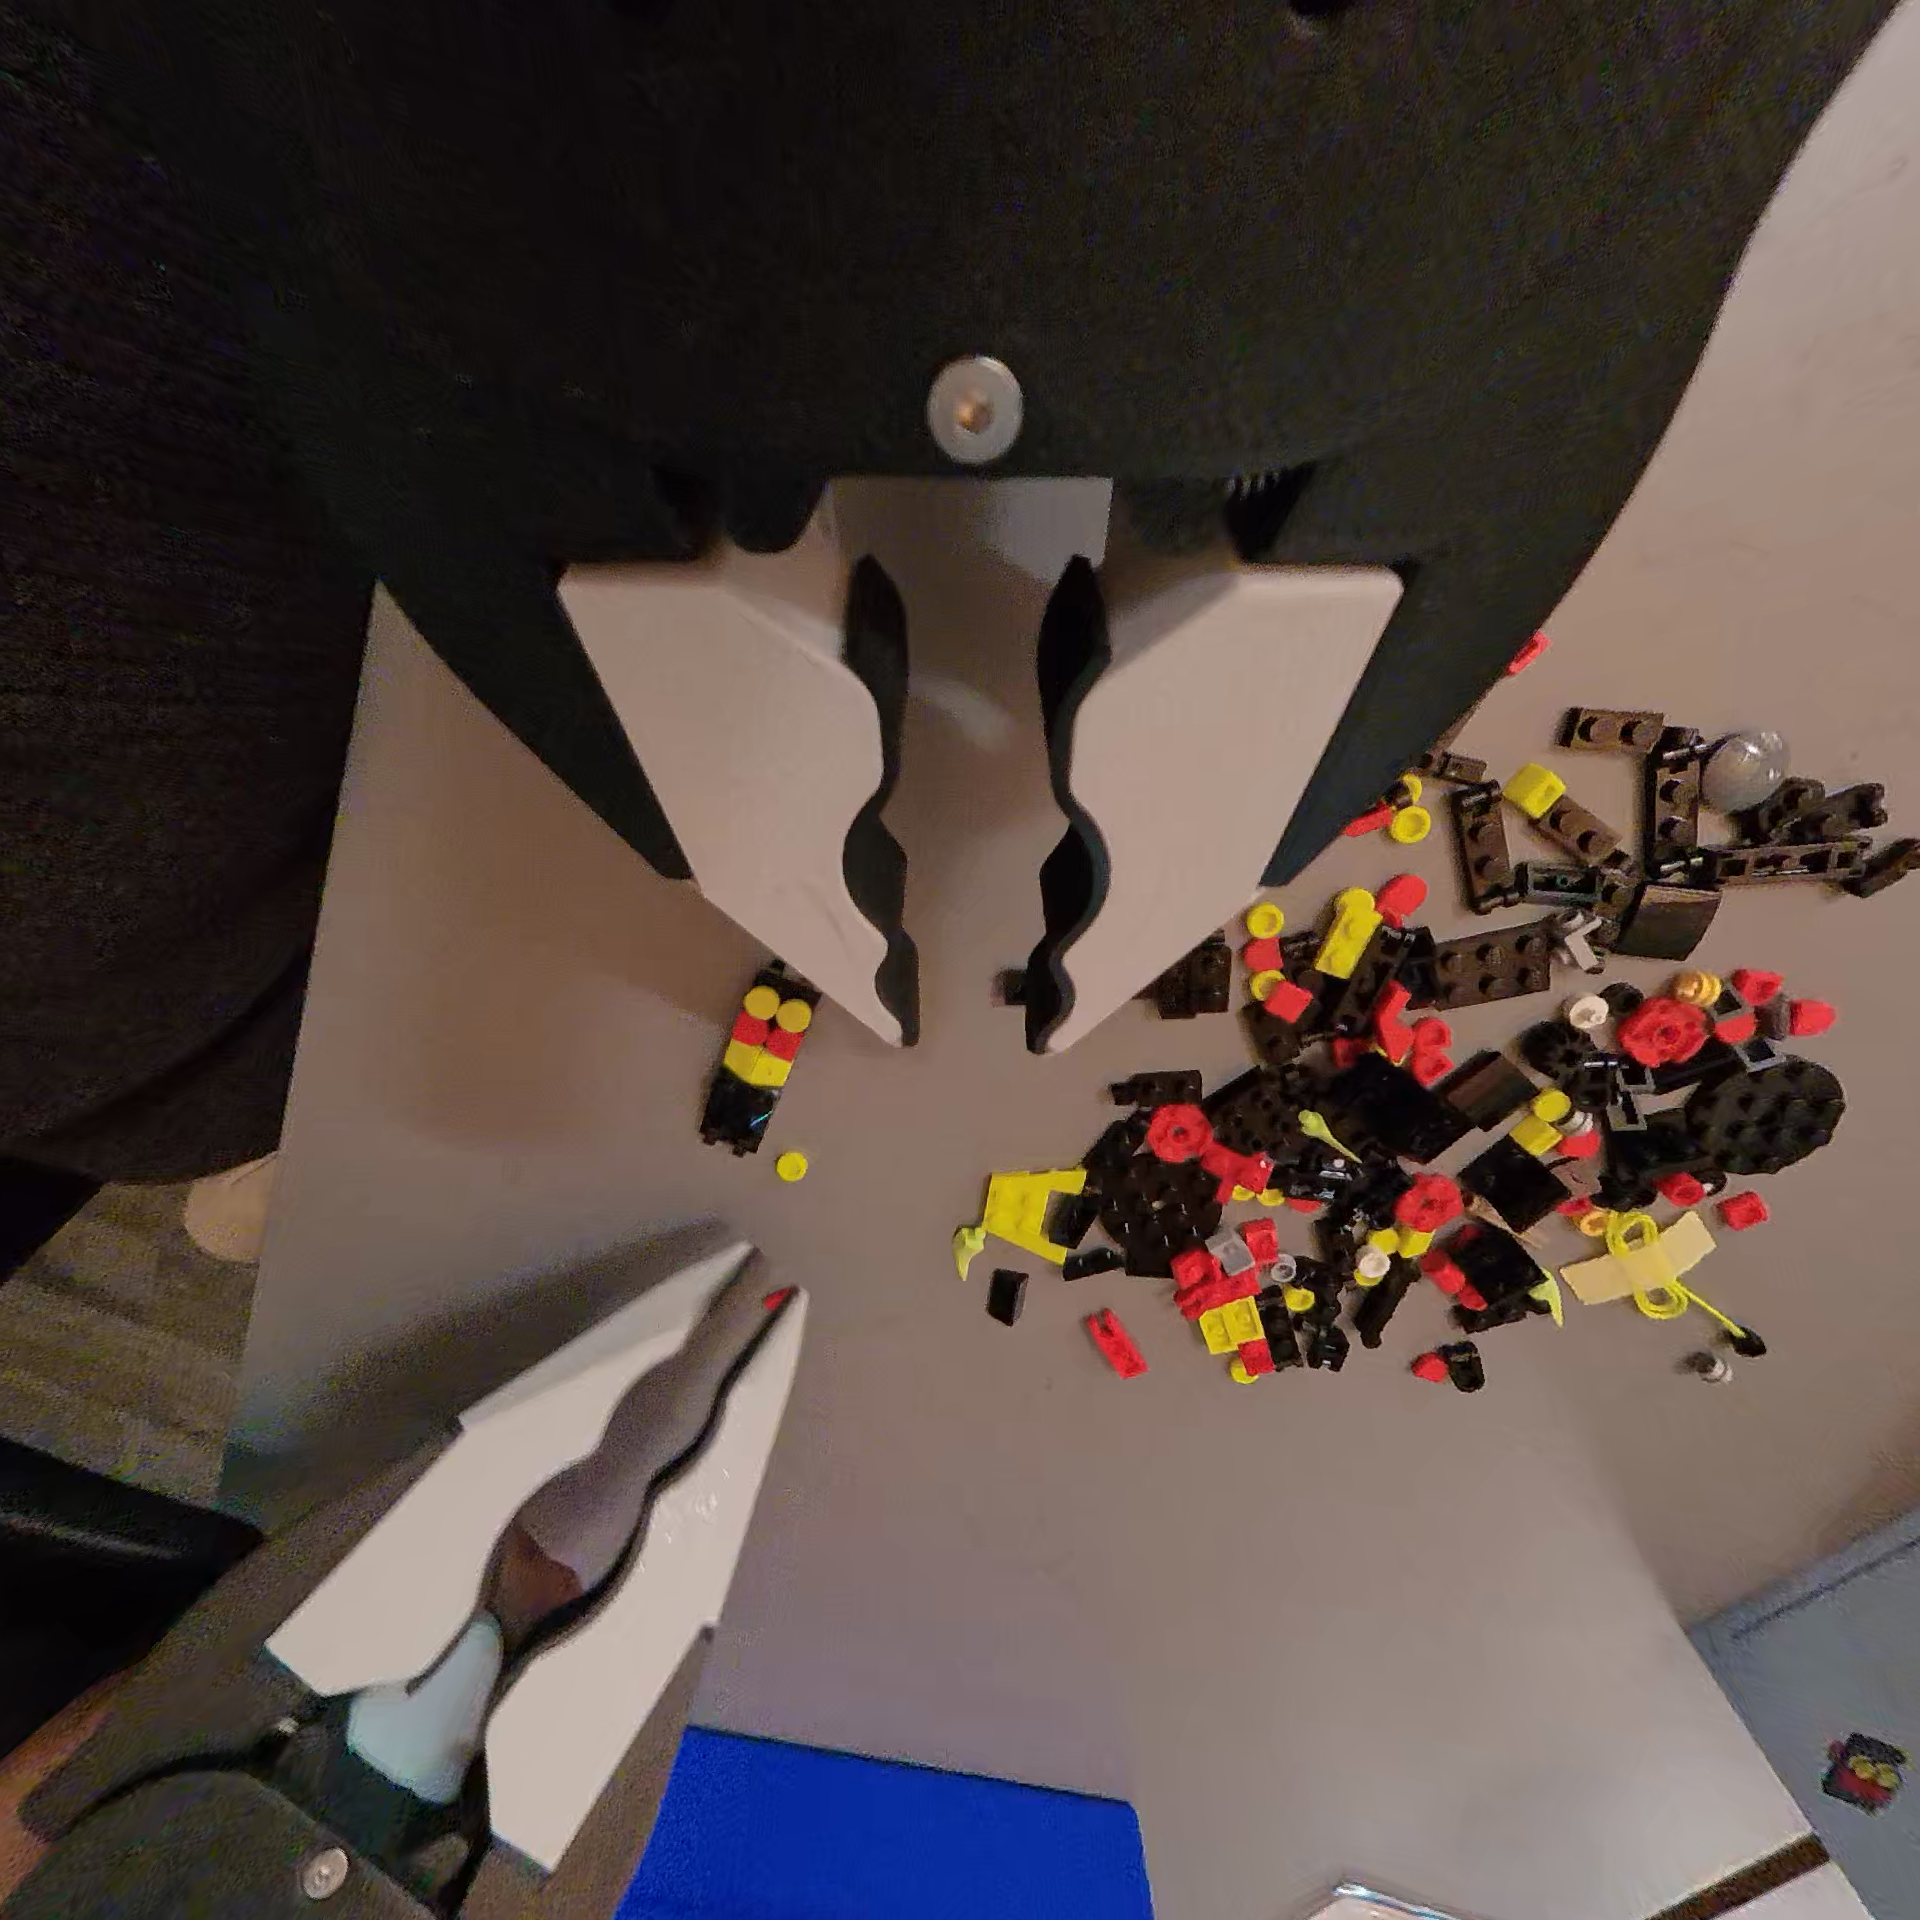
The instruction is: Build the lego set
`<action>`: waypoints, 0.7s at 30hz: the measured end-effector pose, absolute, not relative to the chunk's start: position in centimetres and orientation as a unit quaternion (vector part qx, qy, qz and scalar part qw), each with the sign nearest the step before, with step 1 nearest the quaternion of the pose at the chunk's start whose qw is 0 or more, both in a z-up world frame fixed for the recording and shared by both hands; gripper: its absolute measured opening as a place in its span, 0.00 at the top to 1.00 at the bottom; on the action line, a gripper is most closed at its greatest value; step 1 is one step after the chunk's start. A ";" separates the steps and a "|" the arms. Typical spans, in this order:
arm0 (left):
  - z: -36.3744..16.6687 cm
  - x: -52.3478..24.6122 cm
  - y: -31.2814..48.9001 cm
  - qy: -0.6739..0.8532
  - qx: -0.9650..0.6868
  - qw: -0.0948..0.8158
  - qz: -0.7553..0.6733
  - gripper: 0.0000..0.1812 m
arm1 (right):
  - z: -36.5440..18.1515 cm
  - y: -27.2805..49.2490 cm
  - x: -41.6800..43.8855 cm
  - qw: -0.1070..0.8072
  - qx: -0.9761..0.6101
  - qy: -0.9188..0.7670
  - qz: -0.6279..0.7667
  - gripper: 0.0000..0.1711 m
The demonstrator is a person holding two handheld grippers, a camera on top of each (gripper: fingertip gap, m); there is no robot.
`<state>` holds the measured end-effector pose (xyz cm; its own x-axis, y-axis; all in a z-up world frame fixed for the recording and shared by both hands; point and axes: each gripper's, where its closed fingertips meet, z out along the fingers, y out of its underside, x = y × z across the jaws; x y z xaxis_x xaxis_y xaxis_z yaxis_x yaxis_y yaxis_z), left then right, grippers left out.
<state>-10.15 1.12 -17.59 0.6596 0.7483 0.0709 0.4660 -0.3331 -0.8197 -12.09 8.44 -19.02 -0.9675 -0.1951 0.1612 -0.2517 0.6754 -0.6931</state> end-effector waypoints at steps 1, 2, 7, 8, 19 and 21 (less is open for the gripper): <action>-17.7 -10.2 1.1 -0.376 -0.802 0.433 0.166 0.91 | -19.6 8.5 -11.5 0.029 0.132 -0.919 0.371 0.94; -17.9 -10.3 1.1 -0.374 -0.805 0.429 0.168 0.91 | -20.2 8.5 -11.1 0.025 0.140 -0.923 0.358 0.93; -18.1 -9.8 2.0 -0.360 -0.813 0.431 0.155 0.91 | -21.4 8.1 -10.7 0.013 0.146 -0.929 0.341 0.94; -18.2 -9.8 2.0 -0.357 -0.815 0.429 0.156 0.91 | -21.5 8.0 -10.7 0.009 0.141 -0.929 0.342 0.94; -18.7 -9.2 3.5 -0.324 -0.826 0.437 0.146 0.91 | -21.2 7.7 -10.8 -0.022 0.113 -0.929 0.351 1.00; -18.7 -9.0 3.8 -0.316 -0.829 0.437 0.147 0.91 | -20.9 7.6 -11.0 -0.019 0.111 -0.928 0.356 1.00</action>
